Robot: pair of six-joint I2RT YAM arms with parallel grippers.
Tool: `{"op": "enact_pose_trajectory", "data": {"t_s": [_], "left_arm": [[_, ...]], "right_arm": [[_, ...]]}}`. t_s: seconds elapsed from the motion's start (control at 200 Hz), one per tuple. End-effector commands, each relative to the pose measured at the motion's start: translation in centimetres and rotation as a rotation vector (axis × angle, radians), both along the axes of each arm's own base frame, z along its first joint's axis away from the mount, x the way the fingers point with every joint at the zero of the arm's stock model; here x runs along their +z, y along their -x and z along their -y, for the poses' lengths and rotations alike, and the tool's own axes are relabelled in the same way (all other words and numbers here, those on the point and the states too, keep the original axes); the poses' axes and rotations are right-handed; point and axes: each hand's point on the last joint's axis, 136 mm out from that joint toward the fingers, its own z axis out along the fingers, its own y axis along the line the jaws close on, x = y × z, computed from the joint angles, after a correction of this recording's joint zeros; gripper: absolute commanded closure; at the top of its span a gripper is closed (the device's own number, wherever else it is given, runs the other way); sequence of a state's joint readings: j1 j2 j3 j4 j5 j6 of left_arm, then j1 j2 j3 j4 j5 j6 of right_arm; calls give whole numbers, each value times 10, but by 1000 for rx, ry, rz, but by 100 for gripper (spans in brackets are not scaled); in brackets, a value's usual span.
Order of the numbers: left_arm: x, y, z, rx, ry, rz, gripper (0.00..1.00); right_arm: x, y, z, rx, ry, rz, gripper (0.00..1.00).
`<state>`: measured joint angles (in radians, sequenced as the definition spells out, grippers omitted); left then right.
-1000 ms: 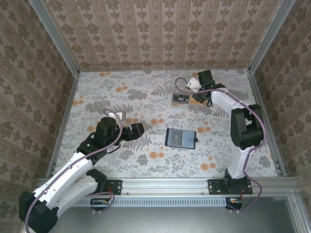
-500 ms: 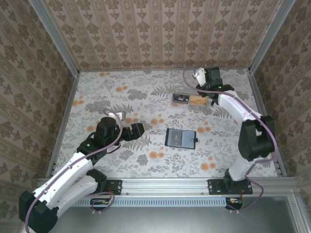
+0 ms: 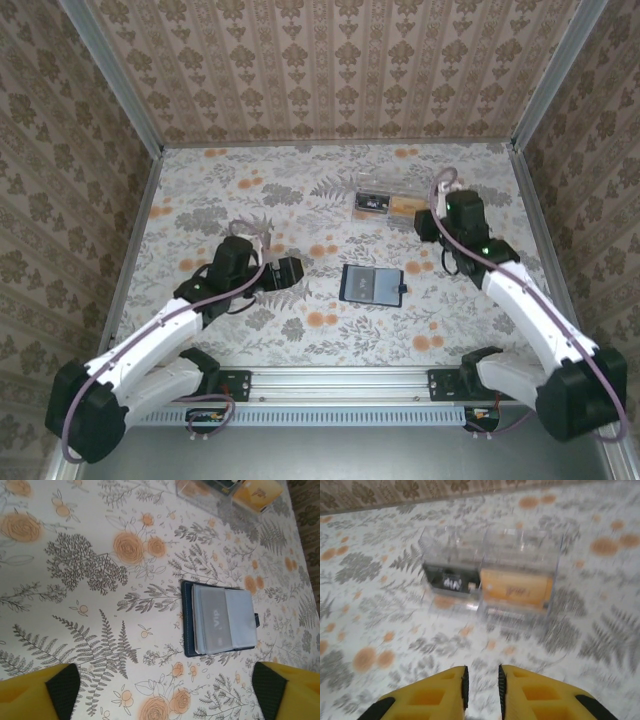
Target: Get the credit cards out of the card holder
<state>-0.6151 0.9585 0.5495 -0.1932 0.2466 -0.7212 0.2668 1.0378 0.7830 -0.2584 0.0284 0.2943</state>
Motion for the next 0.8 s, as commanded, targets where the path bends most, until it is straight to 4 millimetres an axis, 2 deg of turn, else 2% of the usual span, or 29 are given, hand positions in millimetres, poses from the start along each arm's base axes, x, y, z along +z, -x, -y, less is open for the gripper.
{"op": "enact_pose_trajectory", "data": {"t_s": [0.0,0.115,0.23,0.32,0.48,0.645,0.795], "left_arm": [[12,-4,21,-34,46,7,13],[3,-2,41,-64,7,-6,19],[-9,0,62,-89,-9,-32,26],[-19,1,79,-110,-3,-57,36],[-34,3,103,-153,-14,-95,52],[-44,4,117,-174,-28,-117,54],[-50,5,126,-193,-16,-139,56]], "right_arm": [[-25,36,-16,-25,-159,-87,75],[-48,61,-26,-11,-202,-122,76],[-71,77,-36,8,-222,-168,76],[-88,86,-44,34,-214,-214,76],[-112,92,-42,13,-189,-266,77],[-132,94,-41,-1,-176,-312,77],[-139,91,-50,24,-182,-347,78]]}}
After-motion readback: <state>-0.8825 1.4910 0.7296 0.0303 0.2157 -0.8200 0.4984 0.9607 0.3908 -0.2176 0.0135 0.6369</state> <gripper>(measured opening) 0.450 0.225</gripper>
